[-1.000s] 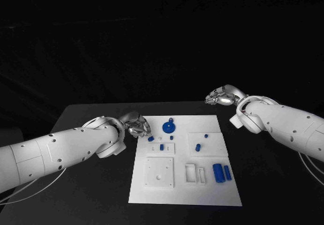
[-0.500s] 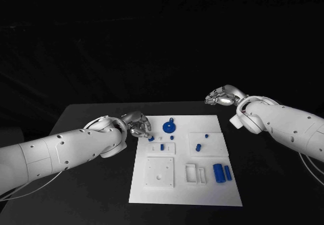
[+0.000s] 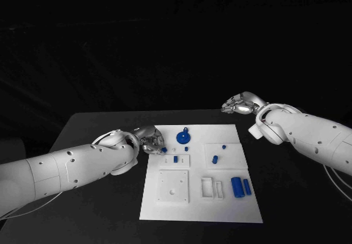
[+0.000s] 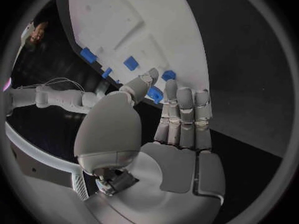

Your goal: Assemble the parts on the task board

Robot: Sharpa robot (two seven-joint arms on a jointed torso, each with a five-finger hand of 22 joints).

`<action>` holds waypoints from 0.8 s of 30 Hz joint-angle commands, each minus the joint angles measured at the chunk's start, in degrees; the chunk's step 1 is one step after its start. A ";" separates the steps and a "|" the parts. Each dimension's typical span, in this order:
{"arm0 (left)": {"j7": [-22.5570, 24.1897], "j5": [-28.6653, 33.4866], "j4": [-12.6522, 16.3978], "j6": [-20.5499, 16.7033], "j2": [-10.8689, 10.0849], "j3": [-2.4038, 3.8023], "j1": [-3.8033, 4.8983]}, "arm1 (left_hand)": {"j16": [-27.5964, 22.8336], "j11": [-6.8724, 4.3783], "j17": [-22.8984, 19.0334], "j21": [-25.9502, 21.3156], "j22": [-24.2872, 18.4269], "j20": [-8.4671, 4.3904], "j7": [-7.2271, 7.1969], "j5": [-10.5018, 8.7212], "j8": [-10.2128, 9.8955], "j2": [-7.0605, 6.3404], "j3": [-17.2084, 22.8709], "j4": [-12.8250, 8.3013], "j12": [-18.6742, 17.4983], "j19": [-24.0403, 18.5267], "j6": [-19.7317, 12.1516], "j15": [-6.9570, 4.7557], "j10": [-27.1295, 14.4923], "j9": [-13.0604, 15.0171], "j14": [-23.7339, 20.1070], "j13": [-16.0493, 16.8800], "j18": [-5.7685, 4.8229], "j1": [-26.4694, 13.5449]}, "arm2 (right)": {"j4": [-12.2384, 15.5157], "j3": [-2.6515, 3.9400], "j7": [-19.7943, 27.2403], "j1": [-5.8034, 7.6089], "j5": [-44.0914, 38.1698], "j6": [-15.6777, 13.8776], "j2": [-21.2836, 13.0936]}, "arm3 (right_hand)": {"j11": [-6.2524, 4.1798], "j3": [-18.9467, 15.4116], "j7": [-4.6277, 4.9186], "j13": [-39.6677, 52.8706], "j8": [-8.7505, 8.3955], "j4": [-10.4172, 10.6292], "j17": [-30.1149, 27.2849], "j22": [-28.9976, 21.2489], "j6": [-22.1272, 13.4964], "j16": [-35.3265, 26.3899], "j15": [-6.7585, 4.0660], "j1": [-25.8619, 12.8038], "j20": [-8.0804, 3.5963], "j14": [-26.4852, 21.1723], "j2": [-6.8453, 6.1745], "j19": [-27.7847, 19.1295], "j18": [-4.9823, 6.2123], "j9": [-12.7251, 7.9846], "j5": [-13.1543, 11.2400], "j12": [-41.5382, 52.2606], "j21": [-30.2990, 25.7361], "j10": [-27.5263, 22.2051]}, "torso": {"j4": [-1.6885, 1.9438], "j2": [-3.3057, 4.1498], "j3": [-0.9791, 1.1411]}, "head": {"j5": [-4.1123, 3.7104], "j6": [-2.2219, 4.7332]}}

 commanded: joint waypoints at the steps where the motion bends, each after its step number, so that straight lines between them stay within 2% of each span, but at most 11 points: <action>1: 0.99 -1.39 -0.30 -1.09 0.21 0.02 -0.03 | -0.16 0.01 0.07 -0.17 0.05 -4.18 0.23 -0.25 -0.02 -0.32 -0.40 -0.06 -0.26 -0.20 -0.05 0.35 -0.36 -0.10 -0.02 -0.07 0.58 0.14 | 0.12 0.02 0.33 -0.02 0.00 0.08 -0.05 | 0.23 -0.23 0.01 -0.06 0.22 -0.08 -0.09 0.07 -0.52 0.25 0.11 -0.05 0.03 -0.41 -0.09 -0.33 -0.25 -0.07 0.39 -0.24 -0.26 0.14 | 0.00 0.00 0.01 | -0.03 0.03; 2: 1.07 -1.39 -0.38 -1.24 0.24 0.02 -0.03 | -0.14 0.01 0.10 -0.17 0.06 -4.15 0.22 -0.25 0.04 0.34 -0.26 0.23 -0.27 -0.15 0.03 0.35 -0.38 -0.12 -0.02 -0.12 0.61 0.13 | 0.12 0.02 0.33 -0.02 0.00 0.07 -0.05 | 0.23 -0.23 0.01 -0.06 0.22 -0.08 -0.09 0.08 -0.52 0.25 0.11 -0.05 0.03 -0.41 -0.09 -0.33 -0.25 -0.07 0.40 -0.24 -0.26 0.14 | 0.00 0.00 0.01 | -0.01 0.05; 9: 1.27 -1.10 -0.99 -0.33 0.66 0.02 -0.08 | -0.08 0.03 0.21 -0.20 0.11 -4.09 0.24 -0.25 0.07 1.25 -0.13 0.98 -0.34 -0.11 0.00 0.37 -0.45 -0.28 -0.05 -0.33 0.71 0.01 | 0.21 0.02 0.33 -0.04 0.00 0.10 0.02 | 0.22 -0.23 0.01 -0.06 0.22 -0.08 -0.11 0.08 -0.52 0.27 0.12 -0.05 0.03 -0.41 -0.08 -0.33 -0.25 -0.07 0.40 -0.24 -0.27 0.15 | -0.01 -0.02 0.05 | -0.06 -0.03; 17: 1.47 0.00 -1.82 -0.20 1.16 0.02 -0.82 | -0.05 0.15 0.33 -0.26 0.21 -4.00 0.36 -0.24 -0.09 2.30 0.03 1.74 -0.67 -0.21 -0.32 0.47 -0.85 -0.57 -0.16 -0.70 0.79 0.01 | 0.36 0.02 0.33 -0.05 0.00 0.12 0.09 | 0.23 -0.24 0.01 -0.06 0.23 -0.07 -0.13 0.09 -0.52 0.29 0.12 -0.07 0.04 -0.41 -0.08 -0.32 -0.25 -0.08 0.40 -0.24 -0.29 0.16 | -0.05 0.01 0.09 | -0.19 -0.09; 24: 1.87 0.44 -2.75 -0.56 1.58 0.02 -1.08 | -0.01 0.27 0.44 -0.29 0.31 -3.91 0.48 -0.23 -0.24 3.03 0.18 2.03 -0.91 -0.28 -0.58 0.57 -1.07 -0.86 -0.22 -1.00 0.88 0.34 | 0.41 0.02 0.34 -0.06 0.00 0.16 0.07 | 0.22 -0.25 0.01 -0.06 0.24 -0.06 -0.16 0.10 -0.52 0.31 0.12 -0.08 0.04 -0.42 -0.08 -0.31 -0.25 -0.08 0.40 -0.25 -0.30 0.16 | 0.00 0.00 0.08 | -0.26 -0.11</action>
